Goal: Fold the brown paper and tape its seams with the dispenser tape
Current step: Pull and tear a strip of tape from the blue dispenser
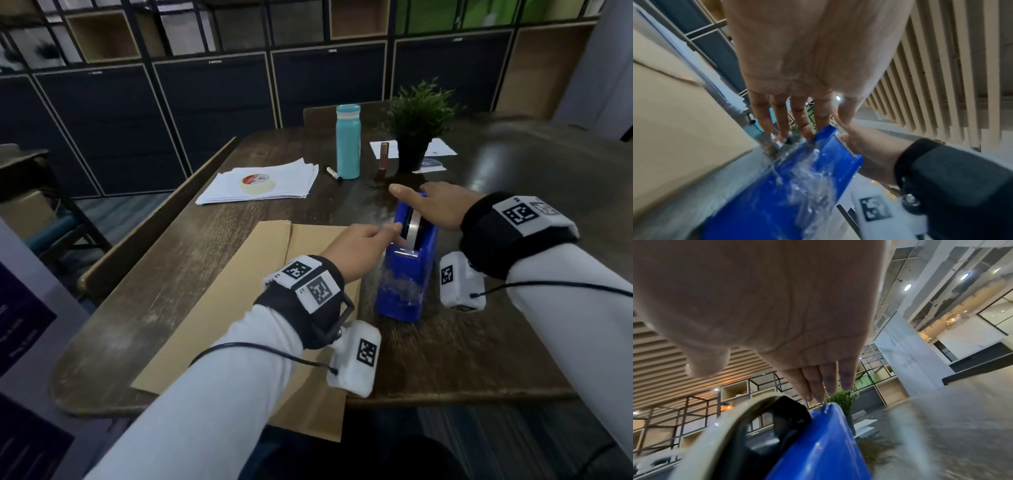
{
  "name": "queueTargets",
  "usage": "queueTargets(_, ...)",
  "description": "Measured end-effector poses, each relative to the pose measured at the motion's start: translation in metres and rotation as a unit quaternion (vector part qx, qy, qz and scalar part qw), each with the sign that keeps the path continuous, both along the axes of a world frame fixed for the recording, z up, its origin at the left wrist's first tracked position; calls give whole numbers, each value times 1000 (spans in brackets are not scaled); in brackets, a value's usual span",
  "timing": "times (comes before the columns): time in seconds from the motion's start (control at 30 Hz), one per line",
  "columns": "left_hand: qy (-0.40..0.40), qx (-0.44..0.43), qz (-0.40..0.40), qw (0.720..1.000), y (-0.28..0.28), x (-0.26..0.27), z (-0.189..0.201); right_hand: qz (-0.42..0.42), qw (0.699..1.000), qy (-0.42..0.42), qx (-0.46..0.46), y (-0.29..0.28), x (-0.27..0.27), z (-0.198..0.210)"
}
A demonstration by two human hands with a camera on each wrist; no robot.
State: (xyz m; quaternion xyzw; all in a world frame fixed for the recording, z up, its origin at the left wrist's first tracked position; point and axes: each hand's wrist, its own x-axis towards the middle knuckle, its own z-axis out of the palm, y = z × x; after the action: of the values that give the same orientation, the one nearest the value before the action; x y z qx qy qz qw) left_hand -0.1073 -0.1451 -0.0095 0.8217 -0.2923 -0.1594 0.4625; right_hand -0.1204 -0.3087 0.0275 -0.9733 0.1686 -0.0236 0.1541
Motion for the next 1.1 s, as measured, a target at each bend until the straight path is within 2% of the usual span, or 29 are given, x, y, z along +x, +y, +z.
queueTargets(0.17, 43, 3, 15, 999, -7, -4, 0, 5, 999, 19, 36, -4, 9, -3)
queueTargets(0.37, 106, -19, 43, 993, -14, -5, 0, 16, 999, 32, 1, 6, 15, -1)
queueTargets(0.57, 189, -40, 66, 979, -19, -7, 5, 8, 999, 36, -20, 7, 16, -3)
queueTargets(0.73, 256, -105, 93, 956, -19, -8, 4, 8, 999, 29, -35, 7, 15, -2)
queueTargets(1.1, 280, -162, 63, 944, -4, -16, 2, 10, 999, 24, -36, 8, 11, -2)
